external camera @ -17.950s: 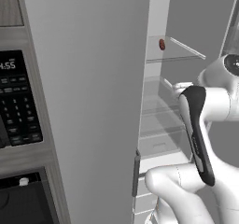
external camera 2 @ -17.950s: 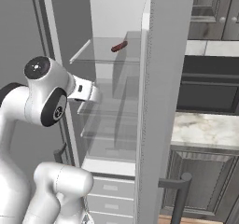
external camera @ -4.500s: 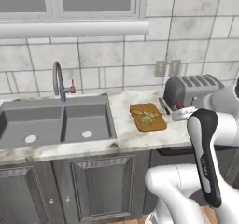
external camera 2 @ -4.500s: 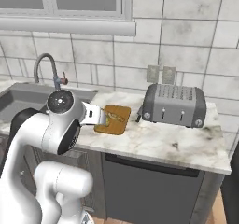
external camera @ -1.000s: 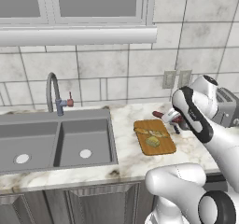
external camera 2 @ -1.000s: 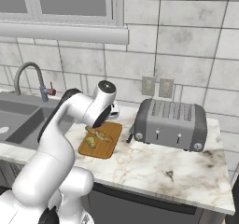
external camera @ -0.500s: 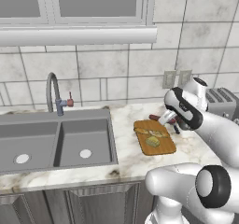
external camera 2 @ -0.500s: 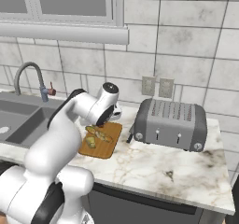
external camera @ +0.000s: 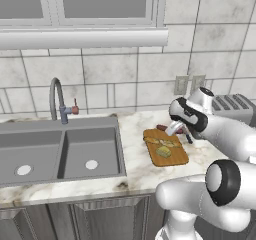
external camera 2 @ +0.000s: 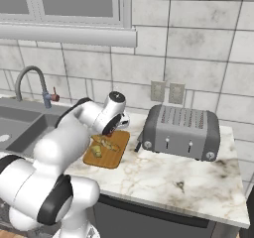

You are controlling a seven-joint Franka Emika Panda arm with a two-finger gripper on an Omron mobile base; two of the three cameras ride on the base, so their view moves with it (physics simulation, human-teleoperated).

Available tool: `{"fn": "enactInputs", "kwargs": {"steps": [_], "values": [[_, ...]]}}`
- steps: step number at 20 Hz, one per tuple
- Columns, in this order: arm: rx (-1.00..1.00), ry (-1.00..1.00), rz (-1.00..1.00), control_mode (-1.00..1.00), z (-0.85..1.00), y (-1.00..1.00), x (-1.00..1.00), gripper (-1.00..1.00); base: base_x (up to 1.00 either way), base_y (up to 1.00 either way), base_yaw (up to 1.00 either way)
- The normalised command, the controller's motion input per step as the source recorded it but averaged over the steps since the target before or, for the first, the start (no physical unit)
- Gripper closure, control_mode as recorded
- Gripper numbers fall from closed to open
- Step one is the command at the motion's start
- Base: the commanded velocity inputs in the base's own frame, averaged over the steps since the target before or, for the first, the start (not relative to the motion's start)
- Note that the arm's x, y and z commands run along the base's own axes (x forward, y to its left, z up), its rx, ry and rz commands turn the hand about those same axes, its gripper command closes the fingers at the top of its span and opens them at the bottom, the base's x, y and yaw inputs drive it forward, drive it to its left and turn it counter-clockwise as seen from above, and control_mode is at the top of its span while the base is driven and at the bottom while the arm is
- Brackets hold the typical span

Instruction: Retrieve the sausage and cheese from the fridge and place them on the cutting board on the counter.

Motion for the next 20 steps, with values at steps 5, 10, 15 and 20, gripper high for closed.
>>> {"fn": "enactInputs", "kwargs": {"steps": [5,10,15,20], "values": [[-0.02,0.01,0.0,-1.0,-0.05,0.0,0.77,1.0,0.0,0.0,0.0],[-0.05,0.01,0.0,-1.0,-0.35,0.0,0.24,1.0,0.0,0.0,0.0],[-0.01,0.0,0.0,-1.0,-0.48,0.0,0.0,1.0,0.0,0.0,0.0],[0.0,0.0,0.0,-1.0,-0.27,0.0,0.25,1.0,0.0,0.0,0.0]]}}
